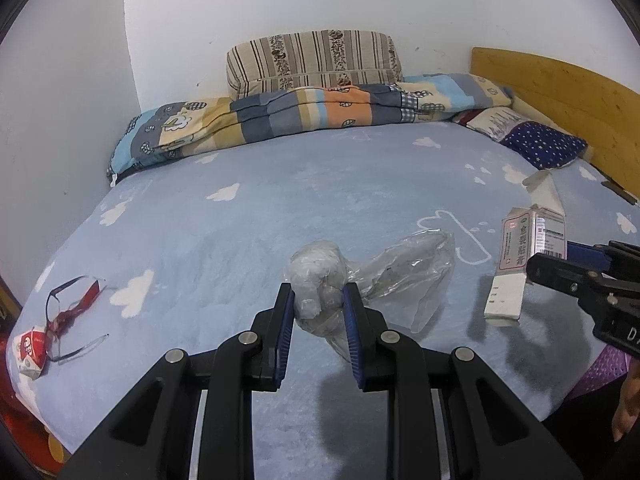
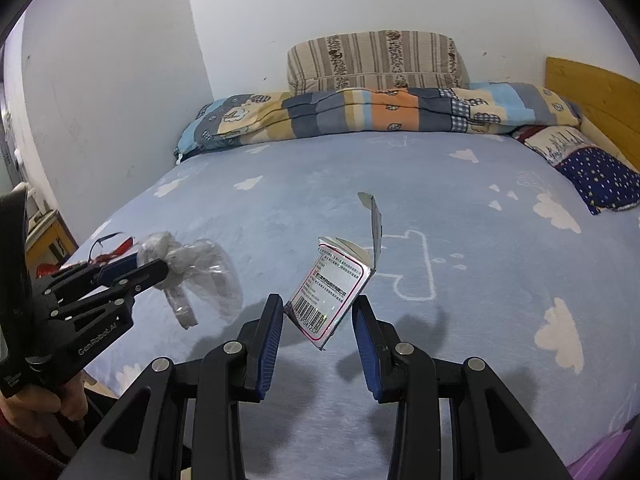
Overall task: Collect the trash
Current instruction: 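Lift the plastic bag and white box and carry them toward the basket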
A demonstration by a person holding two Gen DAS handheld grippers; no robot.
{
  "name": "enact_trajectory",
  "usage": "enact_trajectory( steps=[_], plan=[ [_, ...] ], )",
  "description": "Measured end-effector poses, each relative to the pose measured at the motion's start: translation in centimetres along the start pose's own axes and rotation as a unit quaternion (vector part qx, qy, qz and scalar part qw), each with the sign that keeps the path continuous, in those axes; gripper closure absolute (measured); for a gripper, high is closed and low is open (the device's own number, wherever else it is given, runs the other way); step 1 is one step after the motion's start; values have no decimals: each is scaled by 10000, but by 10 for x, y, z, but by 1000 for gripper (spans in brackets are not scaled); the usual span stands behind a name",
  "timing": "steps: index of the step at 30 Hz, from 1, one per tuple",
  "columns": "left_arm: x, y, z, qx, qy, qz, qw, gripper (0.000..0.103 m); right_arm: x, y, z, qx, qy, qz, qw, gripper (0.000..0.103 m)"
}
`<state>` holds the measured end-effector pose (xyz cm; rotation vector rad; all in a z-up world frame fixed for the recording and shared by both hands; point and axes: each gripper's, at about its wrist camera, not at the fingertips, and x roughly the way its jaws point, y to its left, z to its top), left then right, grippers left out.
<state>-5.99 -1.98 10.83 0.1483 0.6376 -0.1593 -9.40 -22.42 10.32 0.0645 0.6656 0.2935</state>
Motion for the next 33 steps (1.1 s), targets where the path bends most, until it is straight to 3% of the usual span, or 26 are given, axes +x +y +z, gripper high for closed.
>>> enact_trajectory(
  steps=[33],
  plan=[
    [-3,0,1,27,-23,-15,10000,79,3,2,0,-23,-2,46,10000,65]
  ],
)
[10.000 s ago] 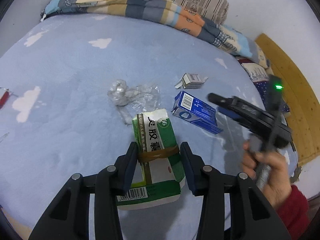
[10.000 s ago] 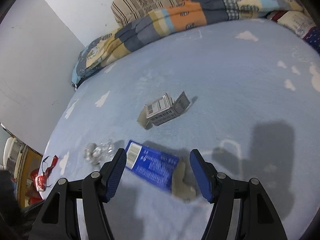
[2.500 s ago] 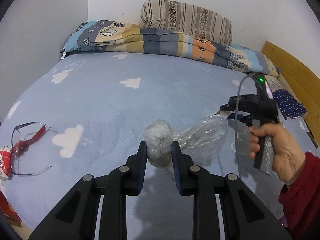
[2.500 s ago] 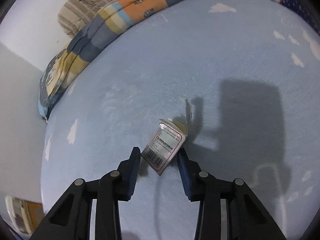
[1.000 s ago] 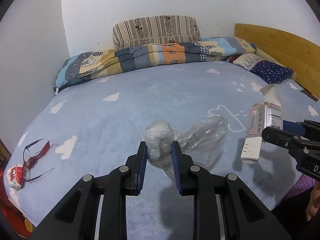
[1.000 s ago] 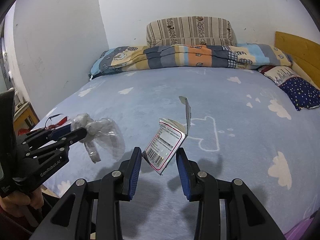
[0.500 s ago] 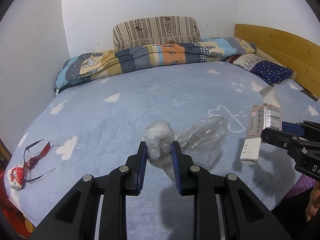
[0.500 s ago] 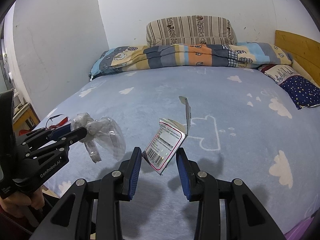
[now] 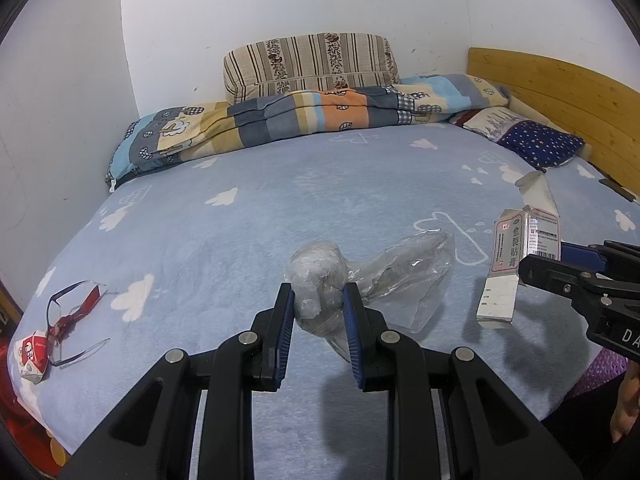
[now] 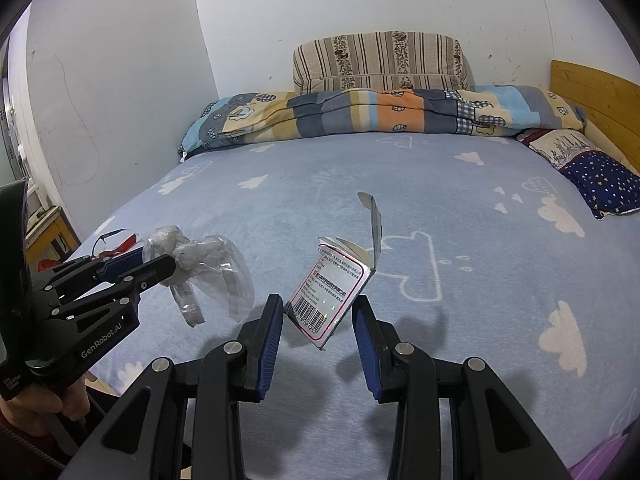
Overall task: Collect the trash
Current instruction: 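Lift the plastic bag and white box and carry them toward the basket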
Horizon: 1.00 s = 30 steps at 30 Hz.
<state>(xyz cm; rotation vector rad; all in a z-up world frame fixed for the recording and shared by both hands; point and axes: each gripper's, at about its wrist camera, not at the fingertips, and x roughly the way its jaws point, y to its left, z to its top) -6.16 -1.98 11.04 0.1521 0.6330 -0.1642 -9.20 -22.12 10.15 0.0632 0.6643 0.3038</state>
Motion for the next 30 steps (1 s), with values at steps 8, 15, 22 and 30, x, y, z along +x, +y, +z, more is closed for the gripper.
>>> enact_trajectory(
  steps=[8,15,22,30],
  plan=[
    [-1,-3,3,12,-4,-33,10000,79,0,-2,0,-1,4,9,10000,65],
    [-3,-6,4,3,-27,-102,9999,79,-10,-5,2,178,-138,-22,9997,65],
    [-10,-21,7,93,-104,-304,9994,79,-41,-16,-4,555,-288,-22,9980,65],
    [-29,-49,11,269,-248,-531,9979,79,-98,-27,-13,707,-507,-237,9959,65]
  ],
)
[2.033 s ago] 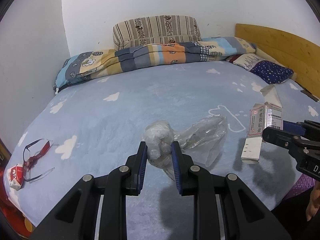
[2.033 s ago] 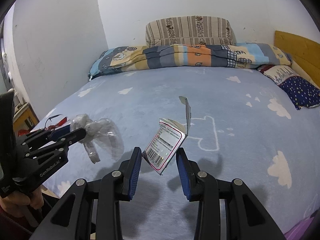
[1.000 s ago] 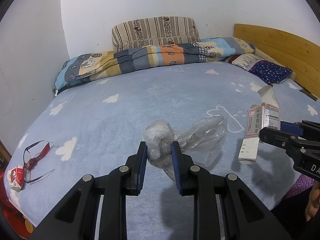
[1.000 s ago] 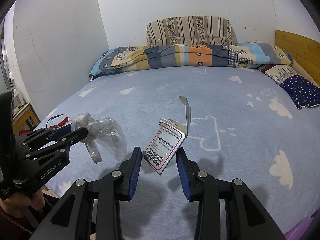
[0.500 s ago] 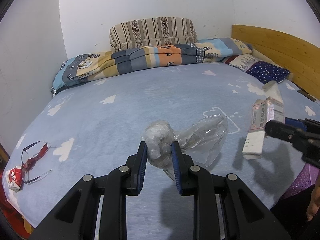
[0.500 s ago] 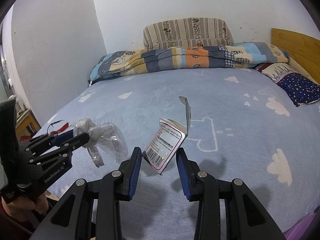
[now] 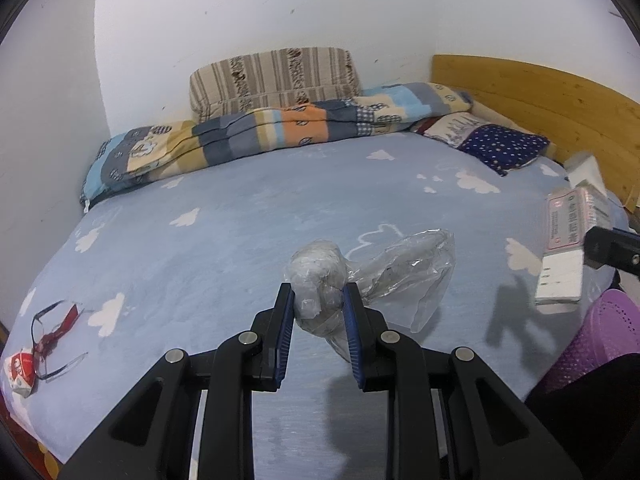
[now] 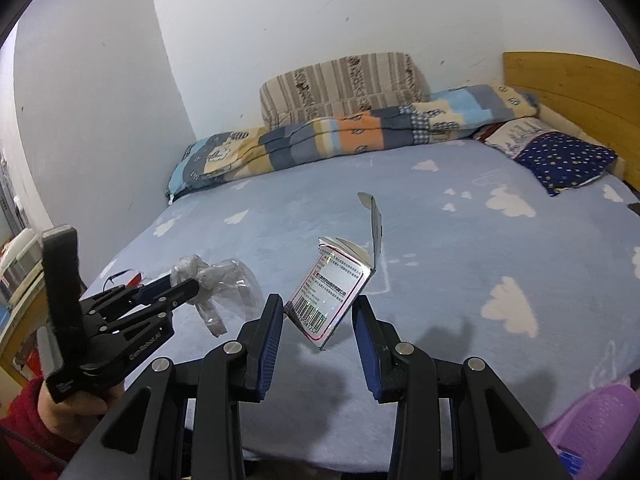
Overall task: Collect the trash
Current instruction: 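Lift the plastic bag and white box and carry them toward the basket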
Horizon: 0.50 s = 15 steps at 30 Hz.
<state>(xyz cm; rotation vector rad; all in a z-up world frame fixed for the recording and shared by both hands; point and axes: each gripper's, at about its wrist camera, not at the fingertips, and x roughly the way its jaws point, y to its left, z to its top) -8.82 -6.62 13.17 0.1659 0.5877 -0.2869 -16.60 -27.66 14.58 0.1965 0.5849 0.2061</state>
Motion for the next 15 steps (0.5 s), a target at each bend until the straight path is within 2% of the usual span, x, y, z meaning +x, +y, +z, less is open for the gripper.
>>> enact_trajectory(
  steps=[9,15],
  plan=[
    [-26,-47,10,259,-129,-383,9988,79,-67,-33,-10,400,-297,-289,9983,65],
    [-50,-95,20,594,-281,-755,9950,79,-108,-66,-22,719,-490,-570,9946,65]
  ],
)
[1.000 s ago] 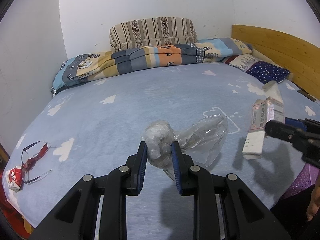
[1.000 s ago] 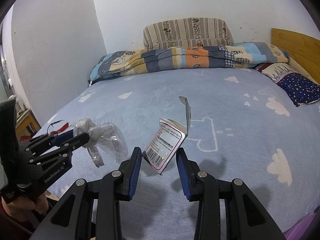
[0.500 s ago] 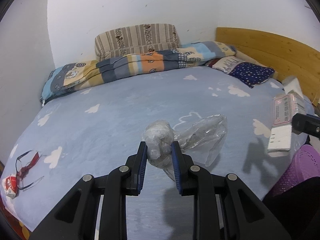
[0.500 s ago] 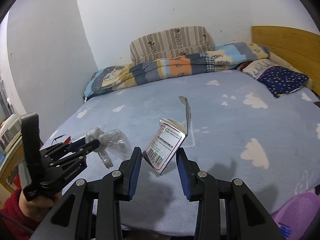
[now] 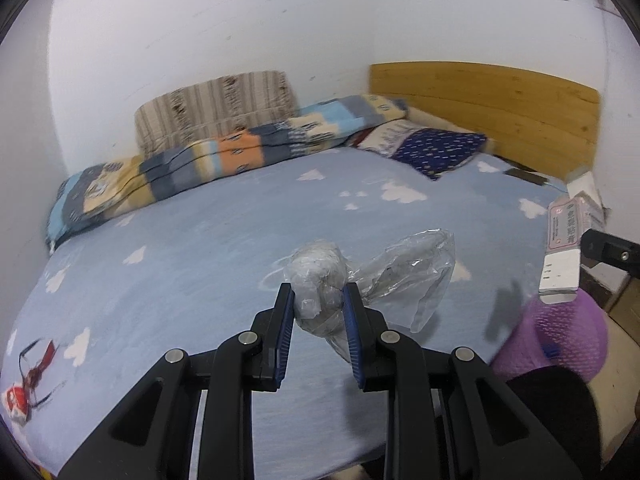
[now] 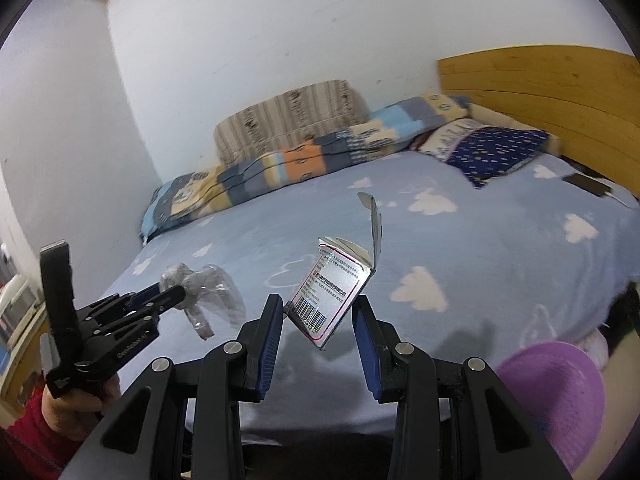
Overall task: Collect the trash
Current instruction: 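Open both tools over the purple basket to drop the bag and box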
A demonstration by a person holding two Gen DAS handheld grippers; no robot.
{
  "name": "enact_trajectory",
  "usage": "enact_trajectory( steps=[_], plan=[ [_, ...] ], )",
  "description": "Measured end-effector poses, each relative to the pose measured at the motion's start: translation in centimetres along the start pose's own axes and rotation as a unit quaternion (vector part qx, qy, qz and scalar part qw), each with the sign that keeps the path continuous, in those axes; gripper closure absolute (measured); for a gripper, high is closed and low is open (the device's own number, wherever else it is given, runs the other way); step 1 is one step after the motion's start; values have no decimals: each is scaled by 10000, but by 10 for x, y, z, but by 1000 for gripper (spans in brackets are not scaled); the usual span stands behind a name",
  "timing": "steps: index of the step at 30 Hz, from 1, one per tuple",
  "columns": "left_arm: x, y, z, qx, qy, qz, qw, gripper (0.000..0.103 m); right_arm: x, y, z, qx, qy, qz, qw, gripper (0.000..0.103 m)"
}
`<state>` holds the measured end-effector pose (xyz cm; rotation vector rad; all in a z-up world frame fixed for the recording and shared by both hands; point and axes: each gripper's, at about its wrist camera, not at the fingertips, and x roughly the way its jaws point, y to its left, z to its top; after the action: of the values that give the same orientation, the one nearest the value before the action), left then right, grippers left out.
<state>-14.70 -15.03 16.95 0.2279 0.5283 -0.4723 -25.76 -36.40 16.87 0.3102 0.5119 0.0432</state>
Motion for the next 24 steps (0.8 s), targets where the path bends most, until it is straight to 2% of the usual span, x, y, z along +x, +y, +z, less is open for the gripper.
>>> enact_trajectory(
  steps=[5,10,13,19,24],
  plan=[
    [-8,-39,13,261,-72,-341,9991,79,-34,-39,-7,319,-130,-323,9989,65],
    [-10,-79,27,415,61,-913,9949,79,-67,-72,-17,594,-223,-703,9955,65],
    [-8,-108,36,507,184,-1321,9898,79,-90,-91,-22,738,-286,-958,9922,65],
    [1,-169,44,703,589,-2124,9729,79,-134,-131,-38,1035,-336,-1403,9841,65],
    [20,-211,37,852,1002,-2428,9611,79,-140,-153,-47,1252,-268,-1561,9794,64]
  ],
)
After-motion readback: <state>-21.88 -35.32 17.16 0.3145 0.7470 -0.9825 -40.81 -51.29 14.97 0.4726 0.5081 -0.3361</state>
